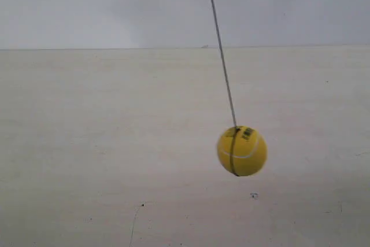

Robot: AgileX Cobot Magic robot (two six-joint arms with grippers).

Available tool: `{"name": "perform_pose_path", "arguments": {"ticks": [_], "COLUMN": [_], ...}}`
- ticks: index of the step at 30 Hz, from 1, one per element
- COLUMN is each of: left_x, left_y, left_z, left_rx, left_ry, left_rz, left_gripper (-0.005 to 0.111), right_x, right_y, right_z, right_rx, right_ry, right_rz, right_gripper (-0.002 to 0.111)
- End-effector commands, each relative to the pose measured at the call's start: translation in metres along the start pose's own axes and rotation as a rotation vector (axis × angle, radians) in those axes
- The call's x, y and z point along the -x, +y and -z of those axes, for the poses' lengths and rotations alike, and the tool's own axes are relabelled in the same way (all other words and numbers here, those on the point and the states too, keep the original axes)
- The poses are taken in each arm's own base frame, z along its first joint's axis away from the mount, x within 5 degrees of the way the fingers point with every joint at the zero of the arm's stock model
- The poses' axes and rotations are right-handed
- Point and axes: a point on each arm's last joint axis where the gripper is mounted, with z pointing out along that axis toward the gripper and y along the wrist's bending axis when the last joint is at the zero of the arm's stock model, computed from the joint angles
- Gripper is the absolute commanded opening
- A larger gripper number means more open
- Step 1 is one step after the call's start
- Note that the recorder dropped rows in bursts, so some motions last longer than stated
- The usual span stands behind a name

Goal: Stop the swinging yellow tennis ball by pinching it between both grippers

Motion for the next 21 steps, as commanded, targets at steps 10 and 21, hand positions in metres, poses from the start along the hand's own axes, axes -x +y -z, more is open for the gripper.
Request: {"name": "perform_pose_path", "arguments": {"ticks": [10, 21], "left_x": [0.047, 0.058], "left_y": [0.010, -0.023], "left_z": [0.014, 0.018], "left_rx": [-0.039, -0.452], "left_ry": [-0.572, -0.575], "left_rz": [0.525, 0.513], "left_gripper": [0.005, 0.005], "right_x": [0.043, 0.049], "right_y": [0.002, 0.007], "right_z": [0.011, 0.015], "right_rx": [0.055, 0.200], "right_ry": [-0.490, -0.537], "right_rz": [-0.146, -0.437], "right_gripper": [0.000, 0.000]}}
